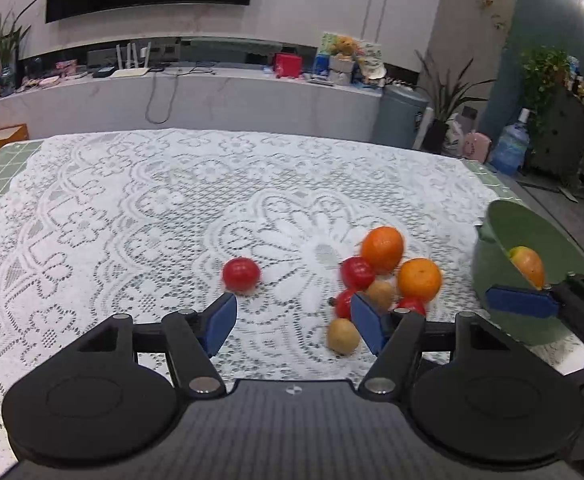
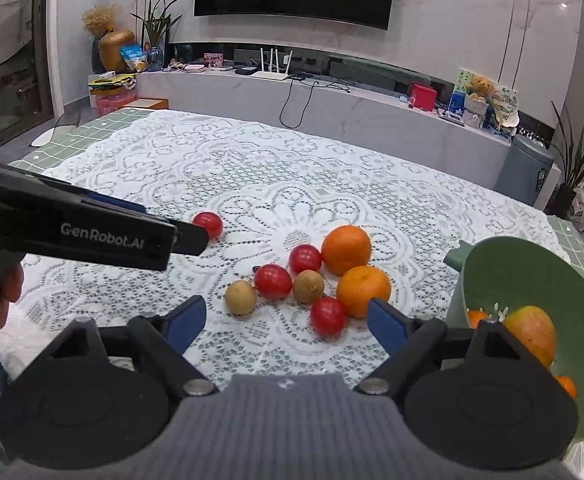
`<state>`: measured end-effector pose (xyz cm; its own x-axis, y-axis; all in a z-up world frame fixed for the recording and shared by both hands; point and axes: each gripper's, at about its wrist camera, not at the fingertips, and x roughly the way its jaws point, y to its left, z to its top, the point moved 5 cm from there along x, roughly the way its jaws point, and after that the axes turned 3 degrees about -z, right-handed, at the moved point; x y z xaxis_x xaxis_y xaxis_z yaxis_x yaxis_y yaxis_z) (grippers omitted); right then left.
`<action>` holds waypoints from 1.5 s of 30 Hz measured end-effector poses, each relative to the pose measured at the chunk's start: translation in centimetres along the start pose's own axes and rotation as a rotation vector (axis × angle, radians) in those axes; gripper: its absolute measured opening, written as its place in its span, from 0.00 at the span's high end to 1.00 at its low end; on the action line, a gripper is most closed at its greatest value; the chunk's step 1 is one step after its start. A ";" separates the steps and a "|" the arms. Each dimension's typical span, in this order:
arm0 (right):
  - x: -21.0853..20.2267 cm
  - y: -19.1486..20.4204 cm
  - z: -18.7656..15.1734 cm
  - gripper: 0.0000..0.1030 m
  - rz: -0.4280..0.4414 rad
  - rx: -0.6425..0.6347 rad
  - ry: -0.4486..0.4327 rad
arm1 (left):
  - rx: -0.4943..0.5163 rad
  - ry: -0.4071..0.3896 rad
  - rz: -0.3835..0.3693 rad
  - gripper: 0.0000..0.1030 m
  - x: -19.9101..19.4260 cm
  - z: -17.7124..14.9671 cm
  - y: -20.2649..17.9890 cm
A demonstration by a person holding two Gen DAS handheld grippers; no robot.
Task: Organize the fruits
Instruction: 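Move the left gripper to one orange while the right gripper approaches the other orange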
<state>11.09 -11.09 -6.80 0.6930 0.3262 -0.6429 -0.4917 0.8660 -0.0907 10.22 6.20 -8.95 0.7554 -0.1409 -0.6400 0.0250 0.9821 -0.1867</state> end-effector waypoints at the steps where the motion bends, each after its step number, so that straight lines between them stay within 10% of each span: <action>1: 0.3 0.0 0.0 0.19 -0.005 -0.004 0.004 | -0.006 0.008 -0.006 0.25 0.2 0.0 0.1; 7: 1.6 -0.5 -0.3 0.44 -0.035 -0.008 0.019 | -0.015 0.048 -0.075 0.30 1.2 0.0 0.0; 20: 4.5 -1.6 0.1 0.61 -0.147 -0.089 0.032 | 0.034 0.133 -0.155 0.44 3.7 -0.3 -1.4; 45: 8.8 -2.9 2.2 0.57 -0.178 -0.141 0.199 | 0.062 0.146 -0.186 0.43 5.7 2.5 -1.8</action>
<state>19.75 -9.85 -10.54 0.6650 0.0812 -0.7424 -0.4498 0.8371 -0.3114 16.12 3.90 -10.40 0.6313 -0.3325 -0.7006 0.1985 0.9426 -0.2685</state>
